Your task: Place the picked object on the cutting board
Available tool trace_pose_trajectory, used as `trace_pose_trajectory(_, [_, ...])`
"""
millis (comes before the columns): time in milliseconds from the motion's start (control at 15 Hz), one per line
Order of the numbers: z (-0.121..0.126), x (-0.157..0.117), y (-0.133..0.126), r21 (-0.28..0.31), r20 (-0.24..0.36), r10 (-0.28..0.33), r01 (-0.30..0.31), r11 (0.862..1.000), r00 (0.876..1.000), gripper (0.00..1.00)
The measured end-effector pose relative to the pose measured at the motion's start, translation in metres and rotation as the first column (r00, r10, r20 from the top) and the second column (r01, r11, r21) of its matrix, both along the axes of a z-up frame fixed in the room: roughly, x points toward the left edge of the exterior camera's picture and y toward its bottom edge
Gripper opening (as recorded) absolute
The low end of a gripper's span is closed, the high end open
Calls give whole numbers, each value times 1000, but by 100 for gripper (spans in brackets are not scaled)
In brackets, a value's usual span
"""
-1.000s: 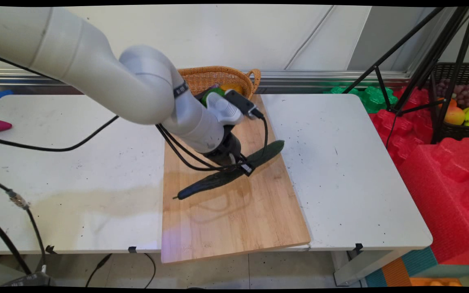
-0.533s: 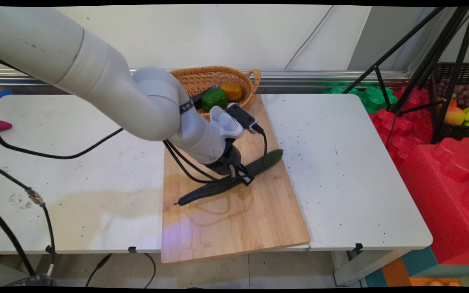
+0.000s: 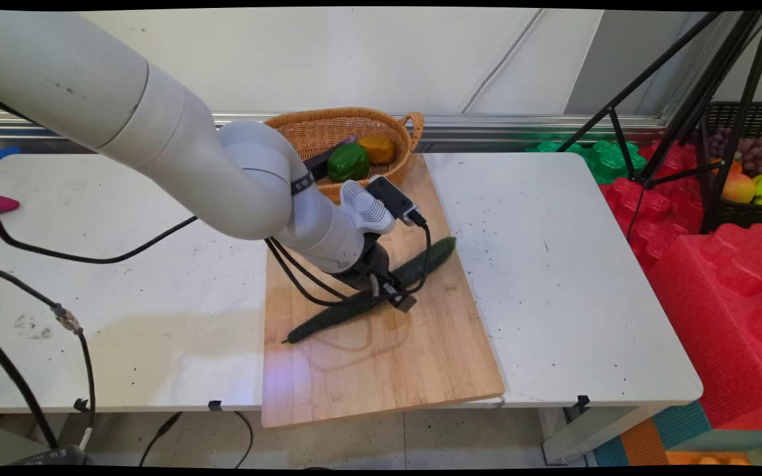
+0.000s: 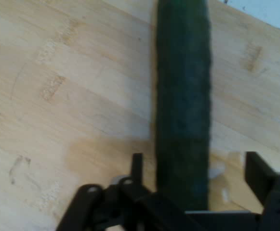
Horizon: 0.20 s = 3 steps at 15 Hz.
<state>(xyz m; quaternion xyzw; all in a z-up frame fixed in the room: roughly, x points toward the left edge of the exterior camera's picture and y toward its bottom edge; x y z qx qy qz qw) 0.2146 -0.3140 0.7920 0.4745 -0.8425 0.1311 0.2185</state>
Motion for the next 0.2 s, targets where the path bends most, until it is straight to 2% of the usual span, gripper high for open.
trace_pose_trajectory(200, [3,2,2,-10,5,-10,10,1000,1000,100])
